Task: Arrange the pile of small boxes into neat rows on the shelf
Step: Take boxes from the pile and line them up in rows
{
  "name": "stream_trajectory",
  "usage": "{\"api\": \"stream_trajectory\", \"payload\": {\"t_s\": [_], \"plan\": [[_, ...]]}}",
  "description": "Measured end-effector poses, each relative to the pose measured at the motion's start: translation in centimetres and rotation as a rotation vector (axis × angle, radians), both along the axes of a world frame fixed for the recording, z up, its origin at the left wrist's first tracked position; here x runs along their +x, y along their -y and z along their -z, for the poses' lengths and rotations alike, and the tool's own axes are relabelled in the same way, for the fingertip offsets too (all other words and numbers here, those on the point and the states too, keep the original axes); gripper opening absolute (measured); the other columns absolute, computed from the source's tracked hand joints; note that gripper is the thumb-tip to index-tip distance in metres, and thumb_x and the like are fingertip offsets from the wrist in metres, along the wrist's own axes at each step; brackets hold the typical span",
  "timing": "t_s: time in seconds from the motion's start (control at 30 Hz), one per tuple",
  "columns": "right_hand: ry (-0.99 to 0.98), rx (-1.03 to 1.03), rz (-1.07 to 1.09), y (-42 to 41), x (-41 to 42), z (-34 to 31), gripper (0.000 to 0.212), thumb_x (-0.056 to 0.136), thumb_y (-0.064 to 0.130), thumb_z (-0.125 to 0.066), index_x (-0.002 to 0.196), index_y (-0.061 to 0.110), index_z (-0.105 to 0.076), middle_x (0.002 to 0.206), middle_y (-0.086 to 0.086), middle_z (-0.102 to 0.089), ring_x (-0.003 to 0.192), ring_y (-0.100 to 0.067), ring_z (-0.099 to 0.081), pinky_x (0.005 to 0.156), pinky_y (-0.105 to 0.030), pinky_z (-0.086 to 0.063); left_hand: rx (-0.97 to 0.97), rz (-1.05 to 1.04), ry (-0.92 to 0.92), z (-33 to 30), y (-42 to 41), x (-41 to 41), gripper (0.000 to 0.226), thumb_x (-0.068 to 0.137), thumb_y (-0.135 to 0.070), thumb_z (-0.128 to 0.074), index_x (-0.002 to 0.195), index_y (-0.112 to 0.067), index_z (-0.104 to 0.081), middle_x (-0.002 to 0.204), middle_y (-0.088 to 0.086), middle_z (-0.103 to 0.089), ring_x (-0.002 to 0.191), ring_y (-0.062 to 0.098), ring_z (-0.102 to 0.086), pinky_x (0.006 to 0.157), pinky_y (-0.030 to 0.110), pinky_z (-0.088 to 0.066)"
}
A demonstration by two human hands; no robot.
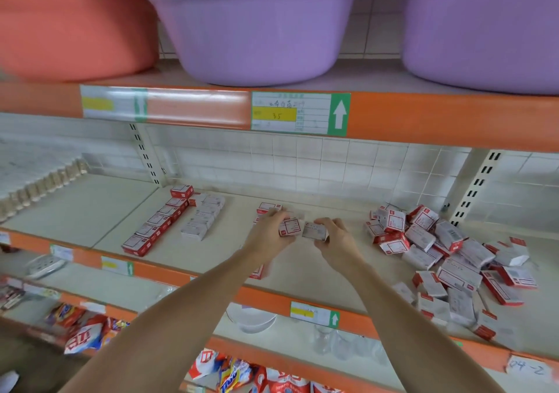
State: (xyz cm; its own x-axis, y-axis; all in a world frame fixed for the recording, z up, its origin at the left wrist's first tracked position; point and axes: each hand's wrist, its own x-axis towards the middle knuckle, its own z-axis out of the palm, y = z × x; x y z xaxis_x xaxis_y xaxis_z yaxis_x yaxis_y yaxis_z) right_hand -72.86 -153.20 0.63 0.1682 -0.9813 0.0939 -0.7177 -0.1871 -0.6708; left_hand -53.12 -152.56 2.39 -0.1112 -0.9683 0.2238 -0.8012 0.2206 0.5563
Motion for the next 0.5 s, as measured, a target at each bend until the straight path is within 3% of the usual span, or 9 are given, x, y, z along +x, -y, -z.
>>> {"api": "stream_trajectory", "payload": {"t_s": [0.2, 0.37, 0.5], "plan": [[0.05, 0.0, -0.005, 0.4, 4.1, 0.4, 0.042, 0.092, 0.011, -0.062, 0.133, 0.017, -0.053, 0.121, -0.005, -0.047, 0.088, -0.019, -0.053, 0.077, -0.026, -0.044, -0.013, -0.003, 0.07, 0.2, 0.6, 4.5, 0.053, 0.08, -0.033, -0.079, 0.126, -0.015, -0.06, 0.121, 0.004, -0.059, 0.111, 0.022, -0.051, 0.091, 0.035, -0.046], [0.051, 0.014, 0.005, 0.7, 7.5, 0.6, 0.045, 0.092, 0.0, -0.059, 0.134, 0.012, -0.052, 0.13, -0.007, -0.045, 0.103, -0.022, -0.053, 0.084, -0.021, -0.039, -0.018, 0.016, 0.057, 0.7, 1.0, 7.4, 0.054, 0.081, -0.033, -0.078, 0.128, -0.015, -0.06, 0.113, 0.004, -0.059, 0.108, 0.022, -0.048, 0.091, 0.036, -0.045], [0.049, 0.035, 0.03, 0.6, 9.7, 0.6, 0.046, 0.092, -0.002, -0.057, 0.136, 0.011, -0.051, 0.135, -0.006, -0.042, 0.115, -0.023, -0.051, 0.095, -0.022, -0.04, -0.06, 0.02, 0.05, 1.1, 1.2, 9.3, 0.052, 0.079, -0.027, -0.08, 0.126, -0.016, -0.061, 0.113, 0.001, -0.059, 0.109, 0.018, -0.048, 0.088, 0.028, -0.042]]}}
